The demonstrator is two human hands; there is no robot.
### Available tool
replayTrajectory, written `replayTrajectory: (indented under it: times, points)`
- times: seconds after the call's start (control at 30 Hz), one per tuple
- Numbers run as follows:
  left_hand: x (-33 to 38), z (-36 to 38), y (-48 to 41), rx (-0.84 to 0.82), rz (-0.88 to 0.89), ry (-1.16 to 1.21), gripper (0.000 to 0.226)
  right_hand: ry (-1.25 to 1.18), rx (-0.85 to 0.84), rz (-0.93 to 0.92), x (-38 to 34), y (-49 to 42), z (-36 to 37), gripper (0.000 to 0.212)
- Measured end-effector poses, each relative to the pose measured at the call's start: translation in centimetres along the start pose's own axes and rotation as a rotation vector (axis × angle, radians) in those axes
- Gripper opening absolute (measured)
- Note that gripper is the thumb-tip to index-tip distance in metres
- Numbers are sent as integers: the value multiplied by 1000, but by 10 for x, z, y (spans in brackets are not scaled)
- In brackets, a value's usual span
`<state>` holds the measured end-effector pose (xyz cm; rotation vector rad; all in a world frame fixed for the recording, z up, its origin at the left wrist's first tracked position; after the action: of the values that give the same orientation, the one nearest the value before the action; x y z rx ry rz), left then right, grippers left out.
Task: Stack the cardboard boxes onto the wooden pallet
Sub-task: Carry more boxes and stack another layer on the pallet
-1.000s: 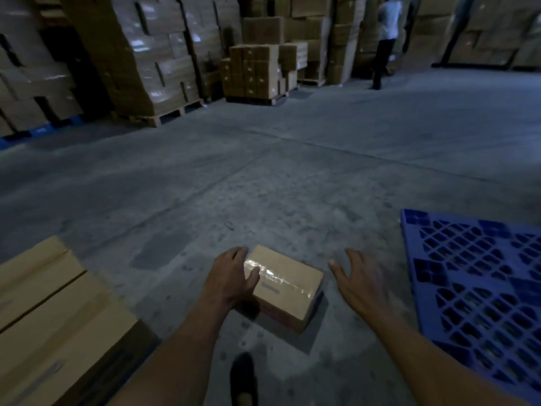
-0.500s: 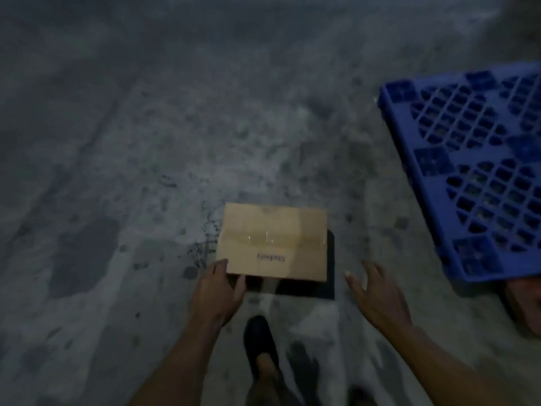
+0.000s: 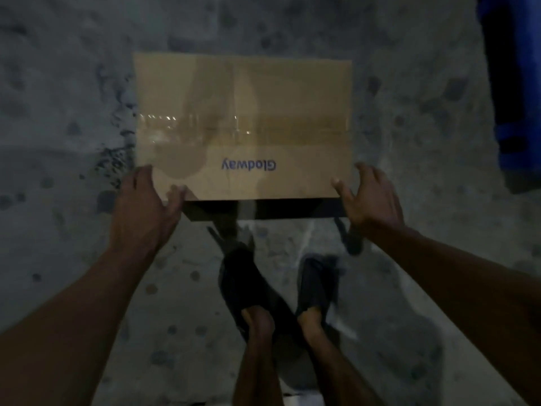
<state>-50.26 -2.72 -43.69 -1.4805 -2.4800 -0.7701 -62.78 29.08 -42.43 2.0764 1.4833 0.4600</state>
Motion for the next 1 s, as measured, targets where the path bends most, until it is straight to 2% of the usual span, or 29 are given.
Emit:
replayTrajectory:
  times: [0.1,0.17,0.27,0.33,0.4,0.47,0.57,0.73,0.77,0.83,0.87,0.93,1.0]
  points:
    - [-23,29,-19,17,-6,9,82,-23,37,35,7,-27,28,80]
    - [-43,47,-34,11,-24,61,101,-31,40,32,11,-45,45,90]
    - [-74,67,-55,95,-97,158,127,-69,29,57,14,-67,62,107]
    - [-98,83,-64,132,-163,255,123,-129,0,81,18,-80,71,117]
    - [-122,95,-70,108,-177,378,110,-210,-58,118,23,-87,77,126]
    - [-143,103,-74,100,-182,443,106,-310,-145,126,27,-90,80,115]
    - [-117,82,-66,158,-178,448,102,-400,-207,76,28,-88,73,87]
    - [-66,35,-43,169,-146,609,87,-566,-241,24,24,-71,28,94]
    - [-59,24,-38,172,-156,653,89,-604,-253,27,22,-65,16,91]
    - [-41,-8,-26,137,-213,747,92,-661,-267,31,16,-43,-16,70]
    - [-33,-23,-19,101,-231,801,88,-684,-264,40,16,-33,-30,58]
    - [-9,-63,-1,50,-232,857,66,-724,-256,47,14,-4,-70,38]
    - [17,-108,21,73,-202,859,48,-740,-239,52,10,27,-116,41]
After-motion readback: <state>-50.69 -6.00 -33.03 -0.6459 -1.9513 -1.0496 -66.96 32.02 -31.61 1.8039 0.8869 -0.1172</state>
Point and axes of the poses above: each hand's wrist, its own y-axis away from the middle knuckle, its own z-axis out of the palm, x = y × z, the point moved 1 cm from there along -y, towards the middle knuckle, and after that the axes turned 13 degrees about z, right-handed, at the moved point
